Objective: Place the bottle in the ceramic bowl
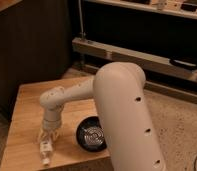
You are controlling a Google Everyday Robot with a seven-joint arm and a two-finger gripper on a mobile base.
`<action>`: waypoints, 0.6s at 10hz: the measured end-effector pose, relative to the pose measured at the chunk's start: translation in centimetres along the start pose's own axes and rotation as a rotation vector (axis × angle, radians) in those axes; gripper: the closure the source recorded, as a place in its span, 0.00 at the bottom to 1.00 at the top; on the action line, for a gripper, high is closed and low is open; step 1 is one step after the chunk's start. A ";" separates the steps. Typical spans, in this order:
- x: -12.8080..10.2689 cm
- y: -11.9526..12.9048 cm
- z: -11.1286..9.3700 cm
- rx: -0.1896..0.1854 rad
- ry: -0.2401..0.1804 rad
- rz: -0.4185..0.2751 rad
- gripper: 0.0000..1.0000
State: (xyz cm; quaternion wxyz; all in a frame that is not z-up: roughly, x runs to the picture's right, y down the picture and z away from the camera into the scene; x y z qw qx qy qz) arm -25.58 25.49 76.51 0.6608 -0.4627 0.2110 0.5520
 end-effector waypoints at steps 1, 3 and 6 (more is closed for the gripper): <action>0.0 0.0 0.0 0.001 0.000 -0.001 0.79; 0.0 0.0 0.0 0.003 -0.001 -0.002 0.81; 0.0 0.0 0.0 0.004 -0.001 -0.004 1.00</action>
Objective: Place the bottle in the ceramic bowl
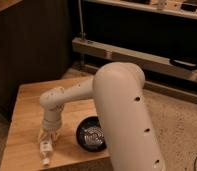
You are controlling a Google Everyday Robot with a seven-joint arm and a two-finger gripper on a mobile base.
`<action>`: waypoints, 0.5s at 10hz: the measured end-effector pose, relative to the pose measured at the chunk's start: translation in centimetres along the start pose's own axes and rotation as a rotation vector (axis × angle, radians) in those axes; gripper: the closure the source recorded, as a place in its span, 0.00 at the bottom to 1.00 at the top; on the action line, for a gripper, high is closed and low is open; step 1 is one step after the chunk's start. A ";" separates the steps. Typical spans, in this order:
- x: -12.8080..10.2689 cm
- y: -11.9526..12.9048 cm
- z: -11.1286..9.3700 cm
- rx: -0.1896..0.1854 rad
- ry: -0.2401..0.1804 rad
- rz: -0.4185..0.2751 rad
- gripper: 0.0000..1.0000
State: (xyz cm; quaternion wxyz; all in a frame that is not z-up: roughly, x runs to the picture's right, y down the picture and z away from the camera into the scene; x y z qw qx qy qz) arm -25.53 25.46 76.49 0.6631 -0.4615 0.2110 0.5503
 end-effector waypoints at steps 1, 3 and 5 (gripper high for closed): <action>0.2 -0.2 -0.3 0.013 0.003 -0.004 1.00; 0.2 -1.8 -1.3 0.033 0.007 -0.010 1.00; 0.8 -1.1 -0.8 0.020 0.015 -0.027 1.00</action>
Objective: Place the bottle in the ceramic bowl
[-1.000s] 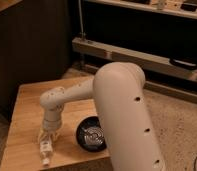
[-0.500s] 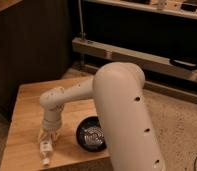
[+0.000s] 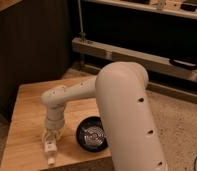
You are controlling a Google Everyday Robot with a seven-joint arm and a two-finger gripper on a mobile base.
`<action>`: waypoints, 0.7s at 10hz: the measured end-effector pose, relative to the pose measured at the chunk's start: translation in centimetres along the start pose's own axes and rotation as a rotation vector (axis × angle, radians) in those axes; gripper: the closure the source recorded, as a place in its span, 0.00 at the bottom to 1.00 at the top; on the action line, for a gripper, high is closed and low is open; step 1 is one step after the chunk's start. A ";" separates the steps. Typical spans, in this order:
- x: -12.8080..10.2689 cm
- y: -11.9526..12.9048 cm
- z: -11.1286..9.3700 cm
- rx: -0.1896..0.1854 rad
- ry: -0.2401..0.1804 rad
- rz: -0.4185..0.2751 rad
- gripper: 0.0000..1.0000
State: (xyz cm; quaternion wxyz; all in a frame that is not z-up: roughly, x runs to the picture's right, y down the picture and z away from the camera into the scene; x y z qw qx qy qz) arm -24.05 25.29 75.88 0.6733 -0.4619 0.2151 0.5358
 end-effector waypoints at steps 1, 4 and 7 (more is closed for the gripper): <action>0.3 -0.4 0.0 -0.004 0.001 0.003 1.00; 0.8 -0.9 0.2 0.010 0.008 0.004 1.00; 1.0 -1.4 0.0 0.055 0.004 0.011 1.00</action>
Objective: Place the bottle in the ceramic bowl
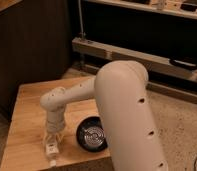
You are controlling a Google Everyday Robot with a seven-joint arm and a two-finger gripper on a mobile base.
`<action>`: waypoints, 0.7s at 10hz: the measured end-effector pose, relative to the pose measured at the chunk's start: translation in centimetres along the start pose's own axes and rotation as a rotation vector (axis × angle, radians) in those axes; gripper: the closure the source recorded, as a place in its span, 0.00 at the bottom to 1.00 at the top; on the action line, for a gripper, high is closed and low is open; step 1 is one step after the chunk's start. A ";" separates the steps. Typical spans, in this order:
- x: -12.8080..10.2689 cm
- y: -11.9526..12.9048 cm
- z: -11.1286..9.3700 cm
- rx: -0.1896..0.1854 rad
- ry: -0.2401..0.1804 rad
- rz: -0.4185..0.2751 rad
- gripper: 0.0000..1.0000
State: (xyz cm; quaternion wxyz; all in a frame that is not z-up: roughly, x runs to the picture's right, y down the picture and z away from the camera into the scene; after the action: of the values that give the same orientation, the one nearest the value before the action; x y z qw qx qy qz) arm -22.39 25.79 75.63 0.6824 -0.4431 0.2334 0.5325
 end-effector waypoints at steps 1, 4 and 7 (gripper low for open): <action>-0.2 -0.5 -0.4 -0.006 -0.010 -0.001 1.00; -0.1 -1.7 -3.8 -0.124 -0.046 0.003 1.00; 0.1 -2.8 -6.0 -0.195 -0.080 0.004 1.00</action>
State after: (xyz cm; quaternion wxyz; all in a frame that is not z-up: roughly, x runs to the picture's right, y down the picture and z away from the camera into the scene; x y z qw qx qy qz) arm -18.87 20.60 73.55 0.6437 -0.4853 0.1539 0.5714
